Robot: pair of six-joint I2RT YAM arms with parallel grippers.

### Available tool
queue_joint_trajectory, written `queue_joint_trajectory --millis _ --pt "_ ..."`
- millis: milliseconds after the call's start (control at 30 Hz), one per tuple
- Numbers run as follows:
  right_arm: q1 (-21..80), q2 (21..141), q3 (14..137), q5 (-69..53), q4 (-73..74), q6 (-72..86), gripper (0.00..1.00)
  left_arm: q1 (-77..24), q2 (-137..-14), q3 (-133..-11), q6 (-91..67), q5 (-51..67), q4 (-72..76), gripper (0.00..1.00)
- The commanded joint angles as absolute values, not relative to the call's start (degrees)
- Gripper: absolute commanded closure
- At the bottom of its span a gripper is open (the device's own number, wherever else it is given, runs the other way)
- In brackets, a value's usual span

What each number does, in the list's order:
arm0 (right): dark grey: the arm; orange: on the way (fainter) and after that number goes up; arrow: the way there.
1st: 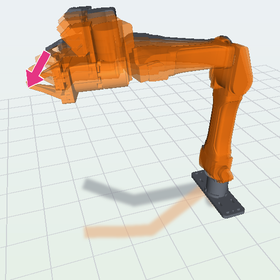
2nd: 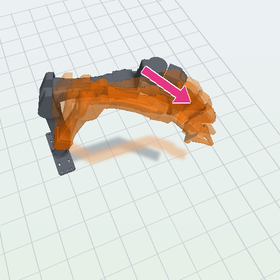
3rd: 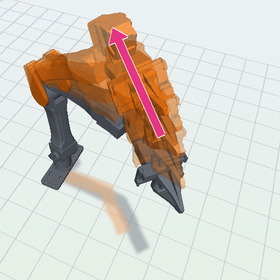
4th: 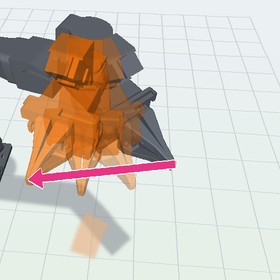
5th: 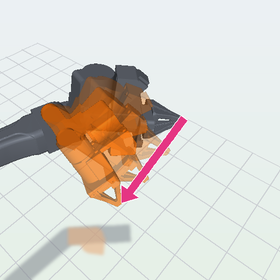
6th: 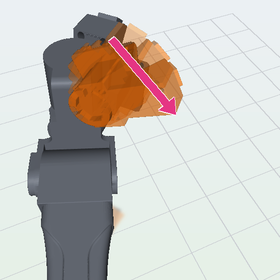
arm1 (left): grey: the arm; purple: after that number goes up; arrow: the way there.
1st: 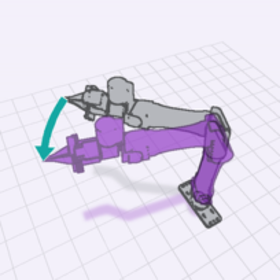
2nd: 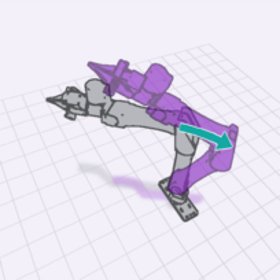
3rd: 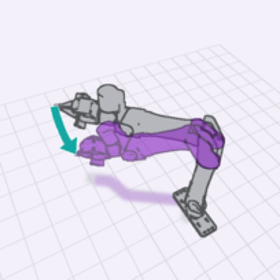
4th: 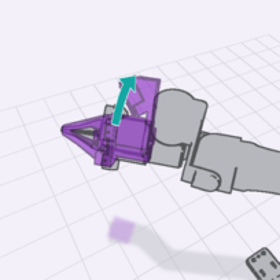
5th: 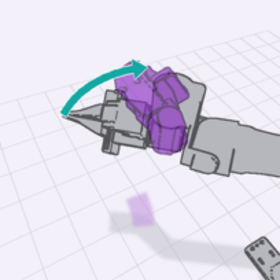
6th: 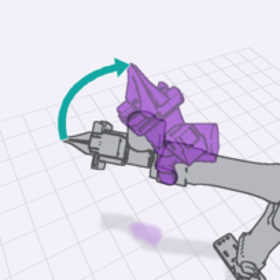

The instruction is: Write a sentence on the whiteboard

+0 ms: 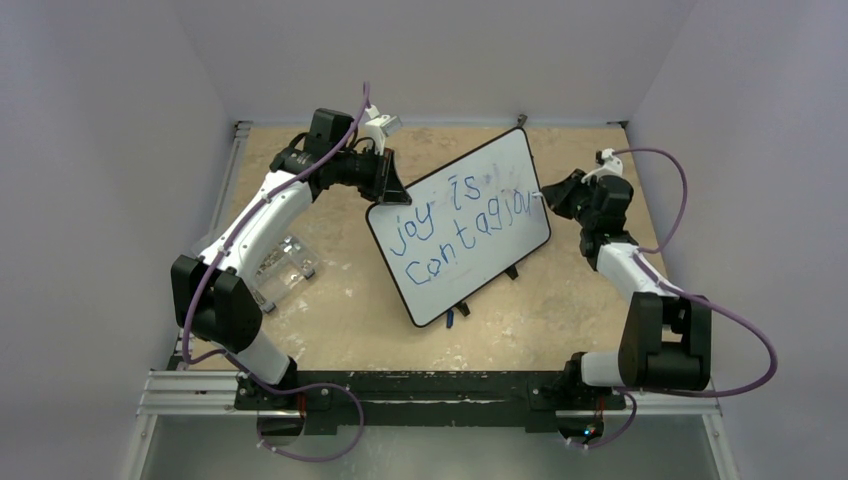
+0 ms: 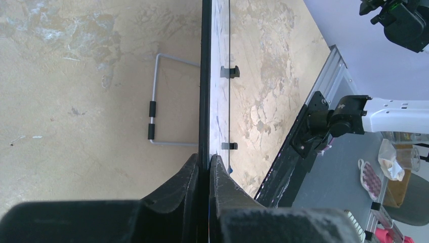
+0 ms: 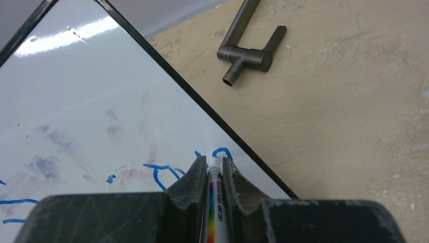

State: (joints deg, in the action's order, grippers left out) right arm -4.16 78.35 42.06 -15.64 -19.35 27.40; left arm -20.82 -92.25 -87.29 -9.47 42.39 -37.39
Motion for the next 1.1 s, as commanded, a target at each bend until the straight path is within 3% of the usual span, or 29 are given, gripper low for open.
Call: queue_joint_trajectory --millis 0,567,1067 --pt "-4.03 76.95 40.85 -15.72 -18.73 26.93 1.0 -20.92 -90.36 -87.97 -5.97 39.9 -34.21 1.0" --pt "-4.11 75.34 39.85 -7.06 -14.51 26.41 1.0 -20.96 -90.0 -87.89 -5.98 39.98 -34.14 1.0" --pt "-4.1 76.31 37.28 -13.41 -15.77 24.73 1.0 -21.0 -89.74 -87.89 -5.98 39.9 -34.19 1.0"
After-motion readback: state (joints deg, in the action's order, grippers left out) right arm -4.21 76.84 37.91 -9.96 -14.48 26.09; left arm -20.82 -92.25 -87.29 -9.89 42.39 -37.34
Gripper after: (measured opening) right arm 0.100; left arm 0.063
